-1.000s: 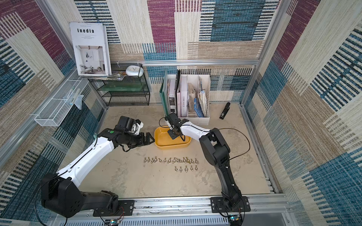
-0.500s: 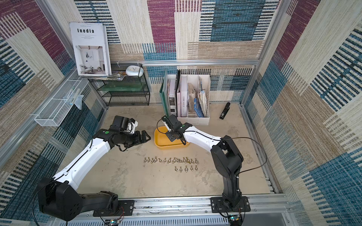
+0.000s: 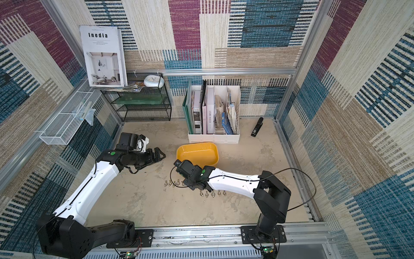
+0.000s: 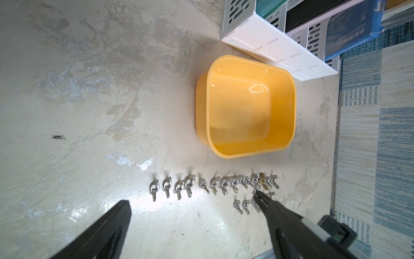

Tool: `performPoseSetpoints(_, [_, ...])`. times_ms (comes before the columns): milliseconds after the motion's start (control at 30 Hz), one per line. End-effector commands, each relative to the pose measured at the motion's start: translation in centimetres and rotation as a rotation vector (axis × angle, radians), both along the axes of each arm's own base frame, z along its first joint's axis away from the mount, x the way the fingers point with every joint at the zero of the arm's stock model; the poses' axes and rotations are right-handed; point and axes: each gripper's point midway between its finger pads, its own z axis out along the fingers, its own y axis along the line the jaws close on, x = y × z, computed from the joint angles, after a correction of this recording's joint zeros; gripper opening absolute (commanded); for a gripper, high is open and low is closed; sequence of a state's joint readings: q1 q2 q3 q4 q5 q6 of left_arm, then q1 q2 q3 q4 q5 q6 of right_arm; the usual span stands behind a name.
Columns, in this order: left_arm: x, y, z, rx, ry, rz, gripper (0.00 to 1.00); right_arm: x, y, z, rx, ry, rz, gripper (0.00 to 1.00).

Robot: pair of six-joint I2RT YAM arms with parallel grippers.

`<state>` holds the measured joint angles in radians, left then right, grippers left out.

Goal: Take out the wing nut from the storage box
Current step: Place the wing nut at the center of the board.

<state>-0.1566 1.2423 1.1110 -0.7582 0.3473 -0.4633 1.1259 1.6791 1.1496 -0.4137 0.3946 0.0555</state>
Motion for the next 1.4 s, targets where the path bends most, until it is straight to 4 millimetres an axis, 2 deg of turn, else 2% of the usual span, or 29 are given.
performPoseSetpoints(0, [-0.9,0.0,0.1,-0.007,0.000,-0.010,0.99,-1.9,-0.1,-1.0,0.002,-0.003,-0.028,0.04])
performPoseSetpoints(133, [-1.9,0.2,0.4,-0.008,-0.019,-0.011,0.99,-4.4,0.2,-3.0,-0.034,-0.002,0.006,0.04])
performPoseSetpoints(233, [-2.7,0.2,0.4,-0.013,-0.028,-0.013,0.99,-5.1,0.2,-4.5,-0.070,-0.010,0.010,0.04])
performPoseSetpoints(800, [-7.5,-0.7,0.1,-0.092,-0.035,-0.091,0.99,-6.4,-0.8,-8.5,-0.177,-0.023,-0.025,0.05])
performPoseSetpoints(1000, [-7.6,-0.6,0.1,-0.087,-0.040,-0.090,0.99,-7.3,-0.1,-9.7,-0.186,-0.005,-0.016,0.12])
performPoseSetpoints(1133, [-7.7,-0.5,0.0,-0.075,-0.042,-0.090,0.99,-8.2,0.7,-10.1,-0.173,0.021,-0.008,0.22])
performPoseSetpoints(1233, [-7.8,-0.5,-0.1,-0.074,-0.041,-0.091,0.99,-9.0,1.3,-10.0,-0.151,0.039,0.000,0.33])
performPoseSetpoints(1367, [-7.9,-0.5,-0.2,-0.075,-0.040,-0.090,0.99,-9.7,1.6,-9.7,-0.129,0.066,-0.005,0.42])
